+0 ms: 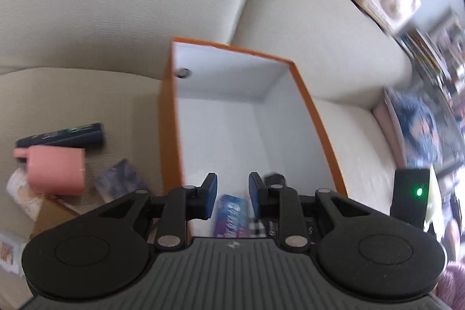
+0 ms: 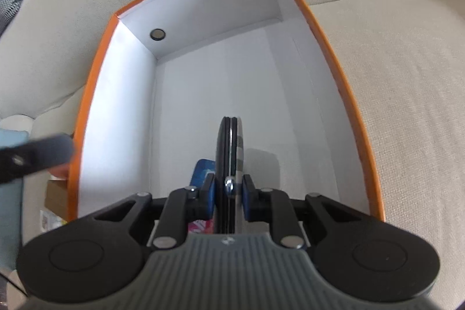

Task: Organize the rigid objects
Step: 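Lower the items into the orange box and open the right gripper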

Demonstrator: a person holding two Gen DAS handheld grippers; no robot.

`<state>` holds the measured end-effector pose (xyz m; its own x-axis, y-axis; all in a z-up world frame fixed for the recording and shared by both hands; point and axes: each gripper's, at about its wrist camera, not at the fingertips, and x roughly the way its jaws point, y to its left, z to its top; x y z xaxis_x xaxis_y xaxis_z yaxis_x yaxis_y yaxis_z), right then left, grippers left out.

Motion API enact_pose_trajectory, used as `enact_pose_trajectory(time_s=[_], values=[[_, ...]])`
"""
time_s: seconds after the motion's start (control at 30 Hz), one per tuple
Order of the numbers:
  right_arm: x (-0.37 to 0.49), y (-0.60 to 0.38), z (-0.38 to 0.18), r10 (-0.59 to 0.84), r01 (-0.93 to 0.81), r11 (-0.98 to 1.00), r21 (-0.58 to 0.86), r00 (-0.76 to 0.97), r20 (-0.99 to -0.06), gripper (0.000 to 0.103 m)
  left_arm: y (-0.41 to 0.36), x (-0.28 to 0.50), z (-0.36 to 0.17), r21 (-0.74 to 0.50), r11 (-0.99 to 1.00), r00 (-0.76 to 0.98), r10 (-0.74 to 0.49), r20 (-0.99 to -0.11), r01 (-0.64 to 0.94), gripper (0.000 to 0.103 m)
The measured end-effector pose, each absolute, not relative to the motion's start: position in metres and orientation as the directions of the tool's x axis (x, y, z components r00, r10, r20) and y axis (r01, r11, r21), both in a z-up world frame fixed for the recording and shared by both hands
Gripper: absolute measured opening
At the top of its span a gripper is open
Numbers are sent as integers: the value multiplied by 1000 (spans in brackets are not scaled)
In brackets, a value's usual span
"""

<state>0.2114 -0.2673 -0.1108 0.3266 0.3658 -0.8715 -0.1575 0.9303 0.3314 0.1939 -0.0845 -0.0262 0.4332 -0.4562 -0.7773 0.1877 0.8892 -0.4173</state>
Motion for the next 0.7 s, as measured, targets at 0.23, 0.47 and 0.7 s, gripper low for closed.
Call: enact_pose_trajectory(time_s=[0.23,0.47,0.7], values=[[212,-249,-120,295,-182,952,248,308,-905,19,-53,193,-39,-432,896,420,-432,-798,101,30],[205,-229,-123,358,-227,925,304,264,-895,19,-45,185,-52,-461,883,404,-455,-793,89,29],[205,-220,-127,429,-204,899,388,227,-875,19,-44,186,-57,-489,868,395,-479,-784,84,26]])
